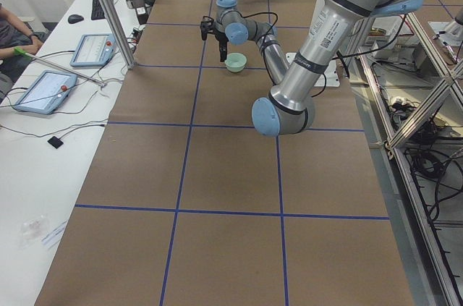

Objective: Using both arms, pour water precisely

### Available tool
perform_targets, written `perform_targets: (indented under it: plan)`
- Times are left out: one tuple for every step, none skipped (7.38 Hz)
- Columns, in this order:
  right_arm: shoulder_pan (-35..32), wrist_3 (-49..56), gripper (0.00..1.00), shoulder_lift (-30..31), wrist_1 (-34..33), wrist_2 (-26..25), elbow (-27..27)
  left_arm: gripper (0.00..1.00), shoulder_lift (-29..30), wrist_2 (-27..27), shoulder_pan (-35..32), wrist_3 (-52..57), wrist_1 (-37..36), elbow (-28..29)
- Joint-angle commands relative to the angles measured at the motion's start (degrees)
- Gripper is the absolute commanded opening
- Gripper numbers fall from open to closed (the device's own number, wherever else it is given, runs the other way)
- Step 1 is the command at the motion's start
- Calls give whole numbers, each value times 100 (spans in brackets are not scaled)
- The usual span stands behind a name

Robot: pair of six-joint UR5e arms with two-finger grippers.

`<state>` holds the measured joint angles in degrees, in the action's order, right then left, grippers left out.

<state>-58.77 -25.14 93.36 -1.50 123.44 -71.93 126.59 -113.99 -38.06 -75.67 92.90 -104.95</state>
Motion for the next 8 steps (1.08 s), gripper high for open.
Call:
perform_targets:
  plan:
    - [24, 0, 92, -2, 0, -5, 21, 99, -3, 0, 0, 9, 0, 1]
    - [24, -9, 78, -2, 9, -5, 12, 99, -3, 0, -9, 9, 0, 1]
    - [24, -9, 61, -2, 9, -5, 12, 99, -3, 0, -9, 0, 0, 1]
    - [24, -9, 40, -11, 9, -5, 12, 99, -20, 0, -9, 9, 0, 1]
    - [24, -9, 26, -20, 0, -5, -49, 99, -21, 0, -9, 9, 9, 1]
    - [24, -43, 18, -159, 0, 4, -110, 99, -21, 0, -18, 131, 0, -8]
    - [24, -61, 14, -239, -61, 4, -241, 99, -29, -9, -52, 167, 0, -8]
    - [24, -262, 10, -396, -122, 4, -347, 99, -73, -52, -175, 263, 0, -8]
